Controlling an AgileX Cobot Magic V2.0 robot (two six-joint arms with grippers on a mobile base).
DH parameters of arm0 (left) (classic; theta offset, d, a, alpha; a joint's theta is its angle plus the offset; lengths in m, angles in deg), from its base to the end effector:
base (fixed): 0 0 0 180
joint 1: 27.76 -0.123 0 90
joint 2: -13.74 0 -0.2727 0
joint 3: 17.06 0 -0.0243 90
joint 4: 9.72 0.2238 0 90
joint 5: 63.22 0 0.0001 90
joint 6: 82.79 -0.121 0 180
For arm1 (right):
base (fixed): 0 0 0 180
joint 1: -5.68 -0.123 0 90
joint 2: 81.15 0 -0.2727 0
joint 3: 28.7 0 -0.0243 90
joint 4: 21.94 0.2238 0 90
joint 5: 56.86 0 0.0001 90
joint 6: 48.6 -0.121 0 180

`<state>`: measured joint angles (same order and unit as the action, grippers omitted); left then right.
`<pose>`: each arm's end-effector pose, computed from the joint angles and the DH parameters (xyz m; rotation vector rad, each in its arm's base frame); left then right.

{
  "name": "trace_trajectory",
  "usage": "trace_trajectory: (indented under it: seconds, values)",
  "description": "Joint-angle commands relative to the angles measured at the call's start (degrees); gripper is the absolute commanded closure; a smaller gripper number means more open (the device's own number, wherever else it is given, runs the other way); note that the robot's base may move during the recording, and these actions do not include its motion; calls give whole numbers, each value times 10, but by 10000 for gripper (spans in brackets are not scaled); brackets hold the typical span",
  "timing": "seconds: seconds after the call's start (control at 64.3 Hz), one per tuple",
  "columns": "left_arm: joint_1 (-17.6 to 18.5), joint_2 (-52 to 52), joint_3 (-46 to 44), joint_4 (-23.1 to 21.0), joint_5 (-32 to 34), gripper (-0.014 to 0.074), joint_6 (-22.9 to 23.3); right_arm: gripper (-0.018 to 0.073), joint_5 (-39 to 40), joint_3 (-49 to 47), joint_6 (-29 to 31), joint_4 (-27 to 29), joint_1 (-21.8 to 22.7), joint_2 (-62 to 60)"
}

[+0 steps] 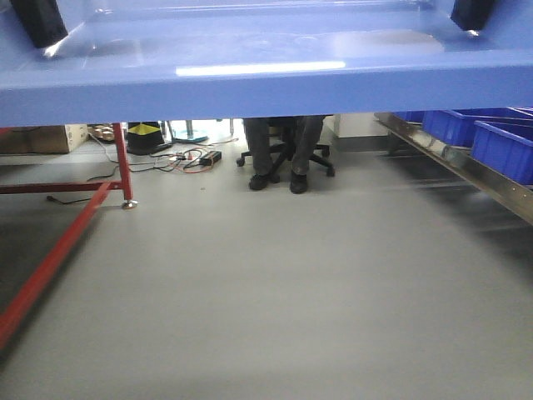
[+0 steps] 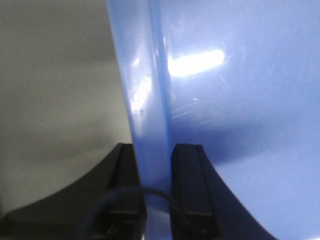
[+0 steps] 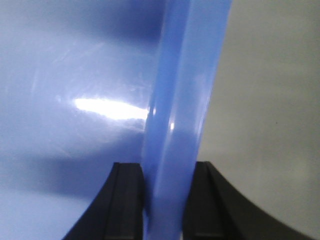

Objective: Grab blue tray and place on right shelf
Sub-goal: 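Hold the tray with both grippers while the base turns to the shelving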

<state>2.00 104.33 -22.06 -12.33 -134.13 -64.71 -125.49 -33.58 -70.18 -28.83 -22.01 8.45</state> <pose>0.2337 -0.1396 0.3262 0.2737 2.7569 -0.2921 0.2479 0.1148 0.3331 -0.1652 2.6618 0.1148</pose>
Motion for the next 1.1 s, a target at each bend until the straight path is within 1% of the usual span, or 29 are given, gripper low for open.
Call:
trace_trajectory:
  seconds: [0.0, 0.466, 1.088]
  values:
    - [11, -18, -15, -32, -55, 645, -22, 503, 52, -19, 14, 6, -4, -20]
    - [11, -18, -15, -54, -56, 645, -22, 503, 52, -19, 14, 6, -4, -20]
    - [11, -18, -15, -56, -56, 645, -22, 503, 52, -19, 14, 6, -4, -20]
